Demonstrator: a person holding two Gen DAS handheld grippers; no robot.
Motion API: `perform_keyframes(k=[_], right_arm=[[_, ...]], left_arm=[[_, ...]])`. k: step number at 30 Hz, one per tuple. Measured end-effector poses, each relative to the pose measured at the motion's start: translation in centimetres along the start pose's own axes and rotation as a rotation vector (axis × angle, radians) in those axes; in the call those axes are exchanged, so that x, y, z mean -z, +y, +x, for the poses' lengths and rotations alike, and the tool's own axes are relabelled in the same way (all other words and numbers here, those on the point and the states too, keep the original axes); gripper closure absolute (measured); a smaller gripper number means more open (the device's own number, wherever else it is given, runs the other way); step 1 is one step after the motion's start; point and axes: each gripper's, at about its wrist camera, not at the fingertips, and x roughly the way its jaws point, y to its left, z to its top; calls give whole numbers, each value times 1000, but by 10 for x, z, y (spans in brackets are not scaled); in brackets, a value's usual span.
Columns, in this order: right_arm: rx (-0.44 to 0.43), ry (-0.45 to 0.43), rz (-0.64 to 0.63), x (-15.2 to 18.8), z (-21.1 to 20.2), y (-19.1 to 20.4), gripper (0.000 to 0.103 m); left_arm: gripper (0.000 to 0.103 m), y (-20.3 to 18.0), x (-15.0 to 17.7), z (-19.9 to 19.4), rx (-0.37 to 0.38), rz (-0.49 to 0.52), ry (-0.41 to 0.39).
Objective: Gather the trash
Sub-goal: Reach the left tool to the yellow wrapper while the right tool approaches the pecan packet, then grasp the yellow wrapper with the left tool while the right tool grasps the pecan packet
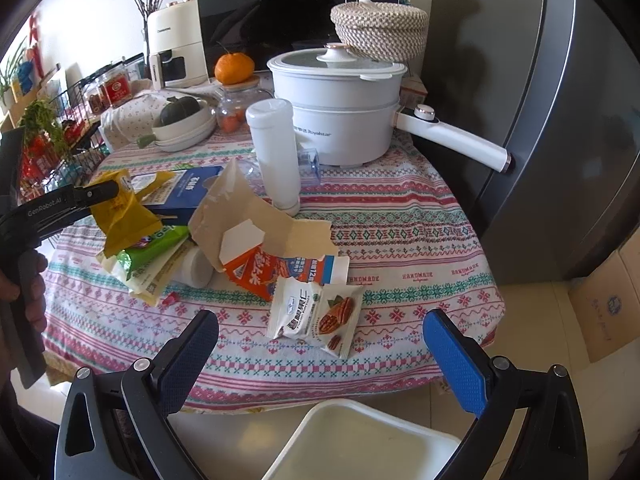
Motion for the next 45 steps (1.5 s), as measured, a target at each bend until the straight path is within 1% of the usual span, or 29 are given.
perform_keyframes(k=[1, 3, 4, 6, 11, 14, 17, 21, 24, 27, 30, 32, 33, 34, 35, 36, 38, 39, 40, 41, 43, 45], right_arm=[[-3, 6, 6, -1, 2, -1, 0], [-13, 15, 28, -1, 6, -4, 0], [-17, 19, 41, -2, 8, -6, 0], [-23, 24, 67, -3, 11, -12, 0], [-74, 52, 140, -5, 18, -24, 0], [-89, 81, 186, -4, 24, -30, 1], [-91, 101, 200, -2, 33, -33, 4], [-103, 151, 212, 2, 55, -34, 10], [-111, 200, 250, 7, 77, -37, 13], [-123, 234, 294, 12, 99, -41, 16], [-131, 269, 344, 18, 120, -45, 22], [-148, 292, 380, 21, 131, -49, 29], [-157, 304, 405, 23, 137, -52, 35], [-167, 308, 419, 24, 140, -53, 35], [-173, 291, 429, 24, 140, -55, 37], [-178, 289, 430, 23, 141, -55, 44], [-188, 288, 421, 21, 143, -54, 45], [-181, 287, 409, 21, 143, -52, 50], [-176, 287, 400, 20, 143, -50, 59], [-171, 286, 398, 20, 141, -48, 61], [-173, 277, 397, 18, 138, -47, 68], [-174, 263, 385, 15, 131, -44, 70]], left_arm=[[82, 0, 0, 1, -2, -9, 3], [84, 0, 1, 1, 1, -19, 5], [87, -1, 1, 1, 8, -17, 8], [89, -4, 1, -2, 14, 2, 7], [91, -17, 1, -18, 8, 77, -12], [91, -24, 4, -34, 19, 117, -21], [91, -29, 11, -47, 25, 151, -10], [92, -33, 22, -59, 50, 155, 23], [92, -40, 31, -67, 76, 176, 26], [92, -47, 38, -69, 82, 201, 35], [92, -48, 42, -66, 77, 215, 54], [92, -48, 45, -64, 76, 218, 66], [92, -48, 45, -63, 73, 220, 70], [92, -47, 46, -63, 71, 223, 74], [92, -47, 47, -62, 69, 226, 78], [92, -47, 48, -61, 67, 230, 82], [92, -48, 51, -61, 63, 239, 89], [92, -48, 52, -61, 61, 243, 91], [92, -48, 53, -61, 59, 248, 95], [92, -49, 54, -61, 58, 251, 96], [92, -49, 55, -62, 58, 257, 97], [92, -49, 56, -64, 61, 261, 95]])
